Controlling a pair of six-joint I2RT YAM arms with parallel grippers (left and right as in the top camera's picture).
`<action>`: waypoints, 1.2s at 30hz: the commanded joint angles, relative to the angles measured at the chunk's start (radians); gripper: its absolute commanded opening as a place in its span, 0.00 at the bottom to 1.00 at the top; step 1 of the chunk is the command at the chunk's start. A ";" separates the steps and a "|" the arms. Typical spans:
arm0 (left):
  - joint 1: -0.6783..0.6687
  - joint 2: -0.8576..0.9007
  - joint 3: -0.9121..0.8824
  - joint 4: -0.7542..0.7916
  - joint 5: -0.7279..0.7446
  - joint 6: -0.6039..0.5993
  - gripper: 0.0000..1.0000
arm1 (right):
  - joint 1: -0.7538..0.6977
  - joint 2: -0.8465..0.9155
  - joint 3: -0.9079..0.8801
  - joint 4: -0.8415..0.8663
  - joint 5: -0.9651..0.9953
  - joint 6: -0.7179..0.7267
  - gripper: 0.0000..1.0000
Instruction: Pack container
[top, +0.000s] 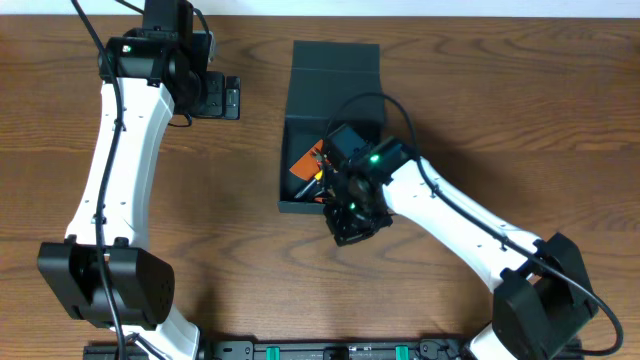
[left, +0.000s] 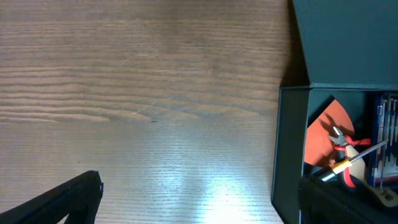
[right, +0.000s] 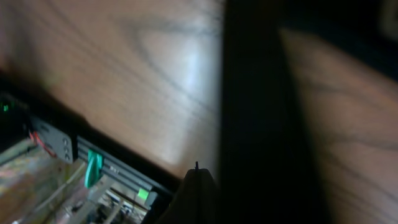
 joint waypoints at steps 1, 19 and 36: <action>0.003 -0.003 0.012 -0.005 -0.009 -0.005 0.99 | -0.062 0.006 -0.002 0.017 0.003 -0.036 0.01; 0.003 -0.003 0.012 -0.024 -0.010 -0.005 0.99 | -0.184 0.003 0.034 0.019 -0.255 -0.089 0.01; 0.003 -0.003 0.012 -0.029 -0.009 -0.005 0.99 | -0.132 -0.094 0.379 -0.381 -0.135 -0.054 0.01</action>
